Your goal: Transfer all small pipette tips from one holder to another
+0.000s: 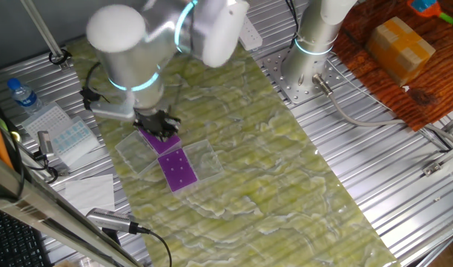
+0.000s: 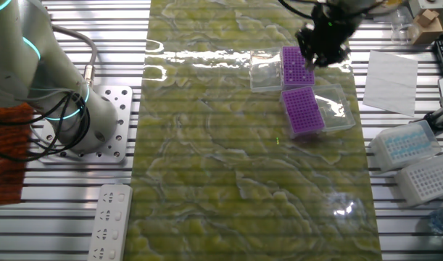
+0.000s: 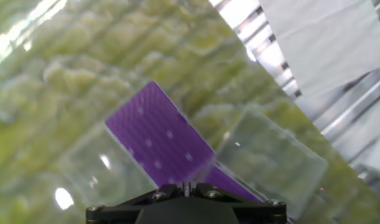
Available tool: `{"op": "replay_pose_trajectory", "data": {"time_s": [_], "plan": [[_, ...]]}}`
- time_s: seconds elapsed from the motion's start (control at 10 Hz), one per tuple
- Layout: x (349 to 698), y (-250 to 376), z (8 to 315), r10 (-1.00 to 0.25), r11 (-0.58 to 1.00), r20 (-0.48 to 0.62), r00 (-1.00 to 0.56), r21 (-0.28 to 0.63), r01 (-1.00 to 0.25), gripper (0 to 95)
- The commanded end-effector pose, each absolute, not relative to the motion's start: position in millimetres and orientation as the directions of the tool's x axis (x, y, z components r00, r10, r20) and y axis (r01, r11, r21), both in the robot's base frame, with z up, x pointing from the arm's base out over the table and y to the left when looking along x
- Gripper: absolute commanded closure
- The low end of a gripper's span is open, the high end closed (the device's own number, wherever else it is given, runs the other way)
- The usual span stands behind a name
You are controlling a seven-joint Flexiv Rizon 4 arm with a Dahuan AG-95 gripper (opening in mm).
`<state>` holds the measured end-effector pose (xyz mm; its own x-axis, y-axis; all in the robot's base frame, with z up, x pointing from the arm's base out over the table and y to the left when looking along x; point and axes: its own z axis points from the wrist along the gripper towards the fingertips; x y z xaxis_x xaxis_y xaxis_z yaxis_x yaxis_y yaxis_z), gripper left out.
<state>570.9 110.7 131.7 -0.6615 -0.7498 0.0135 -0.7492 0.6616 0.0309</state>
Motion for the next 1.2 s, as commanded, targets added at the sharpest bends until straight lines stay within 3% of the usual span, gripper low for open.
{"op": "replay_pose_trajectory", "data": {"time_s": [0.1,1.2], "plan": [[571,139,120,-0.703,0.711,-0.003,-0.711,0.028,-0.703,95.0],[572,180,89,-0.637,0.77,-0.053,-0.769,0.004,-0.638,95.0]]}}
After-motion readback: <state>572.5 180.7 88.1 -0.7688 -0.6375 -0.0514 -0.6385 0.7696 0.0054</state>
